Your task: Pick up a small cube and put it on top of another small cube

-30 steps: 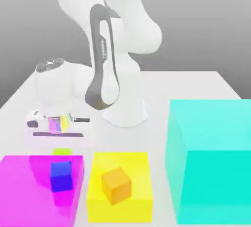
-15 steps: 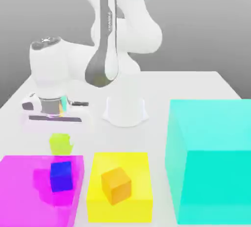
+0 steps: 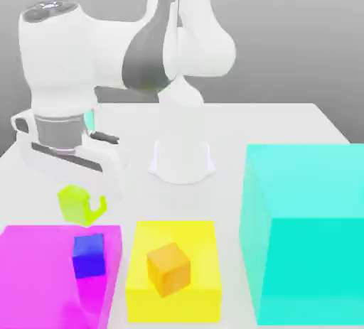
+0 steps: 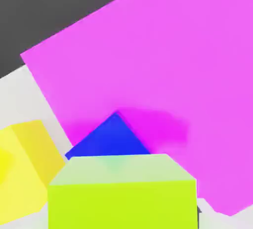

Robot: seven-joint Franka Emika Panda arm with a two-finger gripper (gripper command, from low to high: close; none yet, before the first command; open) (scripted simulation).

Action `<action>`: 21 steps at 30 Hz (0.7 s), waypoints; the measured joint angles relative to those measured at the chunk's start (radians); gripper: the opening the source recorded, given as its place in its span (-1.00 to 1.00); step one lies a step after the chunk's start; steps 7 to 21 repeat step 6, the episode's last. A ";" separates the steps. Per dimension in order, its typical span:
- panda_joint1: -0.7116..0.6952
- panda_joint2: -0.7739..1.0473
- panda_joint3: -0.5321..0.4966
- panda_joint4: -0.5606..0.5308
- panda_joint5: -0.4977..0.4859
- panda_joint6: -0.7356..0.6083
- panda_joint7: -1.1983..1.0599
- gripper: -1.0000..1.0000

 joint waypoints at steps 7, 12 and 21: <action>0.006 0.096 -0.002 -0.013 0.005 0.109 0.008 1.00; 0.006 0.096 -0.002 -0.013 0.005 0.109 0.008 1.00; 0.006 0.096 -0.002 -0.013 0.005 0.109 0.008 1.00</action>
